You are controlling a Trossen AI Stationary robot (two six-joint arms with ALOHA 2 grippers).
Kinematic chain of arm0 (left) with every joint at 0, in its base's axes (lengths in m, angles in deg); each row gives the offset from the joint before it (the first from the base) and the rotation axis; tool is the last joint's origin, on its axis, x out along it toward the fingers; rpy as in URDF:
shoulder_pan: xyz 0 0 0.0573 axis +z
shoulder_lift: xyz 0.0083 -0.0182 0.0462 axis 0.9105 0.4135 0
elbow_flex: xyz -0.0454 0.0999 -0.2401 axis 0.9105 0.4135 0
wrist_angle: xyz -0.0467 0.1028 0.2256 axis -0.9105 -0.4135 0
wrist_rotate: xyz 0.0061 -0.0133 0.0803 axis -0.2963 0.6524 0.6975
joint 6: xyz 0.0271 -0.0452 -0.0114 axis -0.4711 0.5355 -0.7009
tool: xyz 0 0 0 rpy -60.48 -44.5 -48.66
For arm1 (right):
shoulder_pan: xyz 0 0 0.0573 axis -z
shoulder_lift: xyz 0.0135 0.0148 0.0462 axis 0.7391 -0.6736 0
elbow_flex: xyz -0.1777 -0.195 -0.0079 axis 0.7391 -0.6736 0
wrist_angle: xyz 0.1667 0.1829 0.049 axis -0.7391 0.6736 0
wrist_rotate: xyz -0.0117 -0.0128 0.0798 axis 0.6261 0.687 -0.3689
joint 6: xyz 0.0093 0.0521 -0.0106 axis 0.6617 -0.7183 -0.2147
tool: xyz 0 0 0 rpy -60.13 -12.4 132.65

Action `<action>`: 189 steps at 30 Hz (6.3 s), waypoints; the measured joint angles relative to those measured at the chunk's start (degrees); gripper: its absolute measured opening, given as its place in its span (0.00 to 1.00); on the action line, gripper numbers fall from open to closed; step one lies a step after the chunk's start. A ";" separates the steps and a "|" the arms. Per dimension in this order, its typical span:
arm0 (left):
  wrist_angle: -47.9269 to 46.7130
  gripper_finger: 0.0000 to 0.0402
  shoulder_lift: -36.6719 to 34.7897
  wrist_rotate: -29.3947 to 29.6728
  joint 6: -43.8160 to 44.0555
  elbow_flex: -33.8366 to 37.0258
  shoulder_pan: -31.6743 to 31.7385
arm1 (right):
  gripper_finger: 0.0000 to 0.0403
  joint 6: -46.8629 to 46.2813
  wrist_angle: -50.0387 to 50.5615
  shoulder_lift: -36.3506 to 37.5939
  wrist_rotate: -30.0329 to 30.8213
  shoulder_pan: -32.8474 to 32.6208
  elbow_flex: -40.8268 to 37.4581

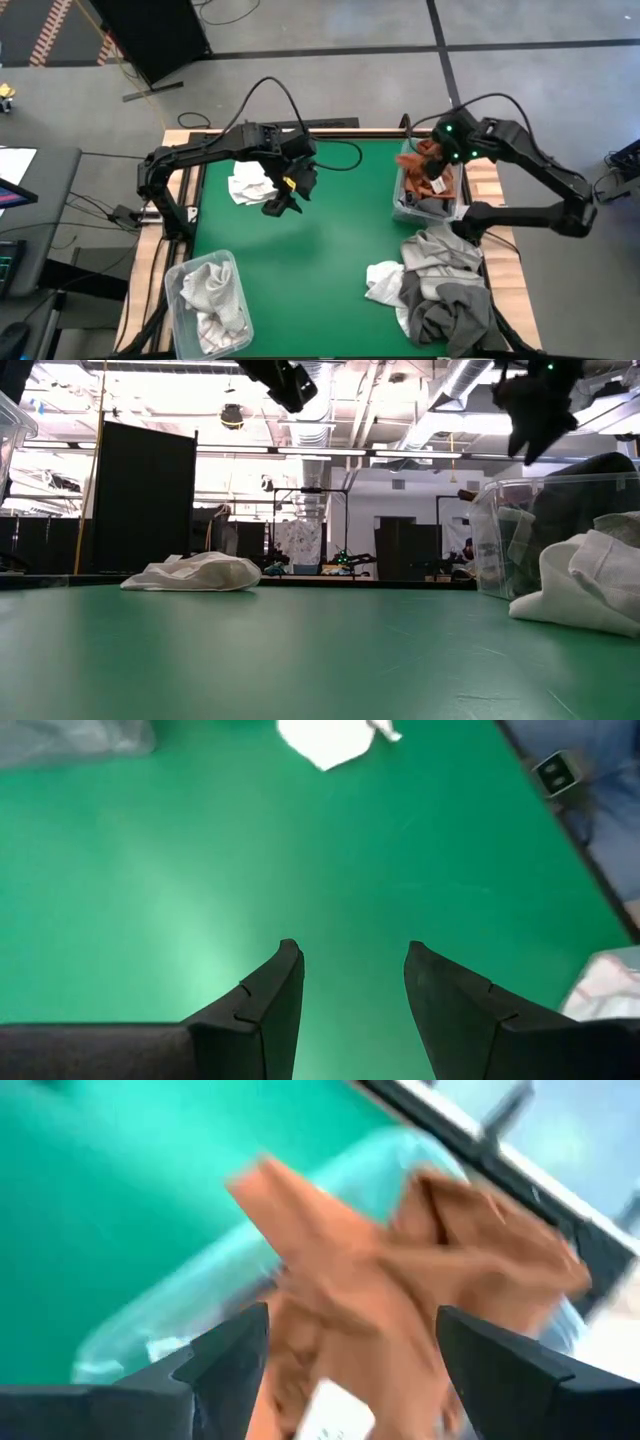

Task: Sort towels by color in basket
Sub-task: Put the white microfiber towel into the bottom transparent bin

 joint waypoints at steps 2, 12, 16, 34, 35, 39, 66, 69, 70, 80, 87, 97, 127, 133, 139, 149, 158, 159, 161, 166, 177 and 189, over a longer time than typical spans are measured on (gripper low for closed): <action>-0.45 0.42 -0.27 2.03 0.50 0.00 0.00 | 0.78 0.00 -3.28 0.02 -0.03 -2.23 0.22; 0.75 0.42 -9.86 5.73 3.80 0.00 0.07 | 0.78 7.10 -26.29 -5.45 -1.31 -15.92 0.28; -0.54 0.42 -13.28 5.75 6.35 -0.04 0.04 | 0.78 9.92 -35.10 -11.89 -1.36 -20.92 0.28; -9.66 0.42 -16.87 13.22 12.80 0.02 -4.06 | 0.78 16.16 -77.93 -48.90 -3.25 -26.47 0.28; -9.47 0.42 -16.87 13.26 12.80 0.02 -4.11 | 0.78 15.93 -80.11 -50.47 -3.30 -26.35 0.28; -9.52 0.42 -16.87 13.38 13.34 0.02 -4.11 | 0.78 14.77 -85.70 -55.99 -3.45 -25.99 0.97; -9.44 0.42 -16.81 13.38 14.90 0.04 -4.11 | 0.59 9.48 -79.86 -78.53 1.40 -23.53 25.44; -9.46 0.42 -16.81 13.38 14.90 0.04 -4.11 | 0.35 9.09 -77.91 -78.36 1.46 -23.60 25.38; -9.48 0.42 -16.81 13.38 14.92 0.04 -4.11 | 0.26 9.09 -76.82 -78.28 1.48 -23.55 25.33; -10.88 0.42 -16.81 13.47 15.80 0.04 -4.11 | 0.06 9.62 -54.24 -72.88 1.80 -26.62 25.44; -10.84 0.42 -16.20 13.64 16.26 0.04 -4.11 | 0.06 10.01 -31.67 -65.04 1.77 -31.42 25.28; -2.17 0.42 -15.84 17.51 14.80 15.13 -4.09 | 0.06 4.83 -9.14 -54.13 1.79 -41.17 25.24; 10.53 0.42 -17.53 14.40 13.42 27.80 -7.21 | 0.27 6.29 -26.23 -67.10 -3.04 -40.70 24.96; 12.48 0.42 -17.46 14.39 12.56 27.78 -7.21 | 0.56 5.91 -26.22 -62.62 -3.03 -42.04 24.96; 16.78 0.42 -17.53 11.44 11.87 28.59 -7.21 | 0.79 4.47 -24.82 -54.66 -3.00 -43.84 24.94; 23.04 0.42 -17.40 9.49 10.34 35.66 -7.19 | 0.91 1.02 -18.53 -42.78 2.12 -49.23 25.05; 19.67 0.42 -17.42 10.61 17.78 37.94 -8.53 | 0.90 2.44 -23.05 -47.23 8.64 -52.62 25.05; 19.00 0.42 -17.42 11.09 18.01 38.19 -9.26 | 0.90 2.47 -23.17 -48.53 9.55 -52.80 25.05; 17.62 0.42 -17.42 11.34 18.16 38.39 -11.01 | 0.90 2.49 -22.57 -51.04 11.25 -52.89 25.03; 18.68 0.42 -17.46 11.59 17.45 38.40 -15.20 | 0.90 1.57 -19.41 -54.35 14.88 -52.89 24.94; 22.29 0.42 -17.46 11.42 13.23 38.59 -20.00 | 0.90 -0.88 -18.43 -54.84 15.25 -55.57 25.00; 45.70 0.42 -17.46 18.18 11.75 50.02 -19.86 | 0.90 -5.43 -15.58 -54.86 18.04 -55.49 25.00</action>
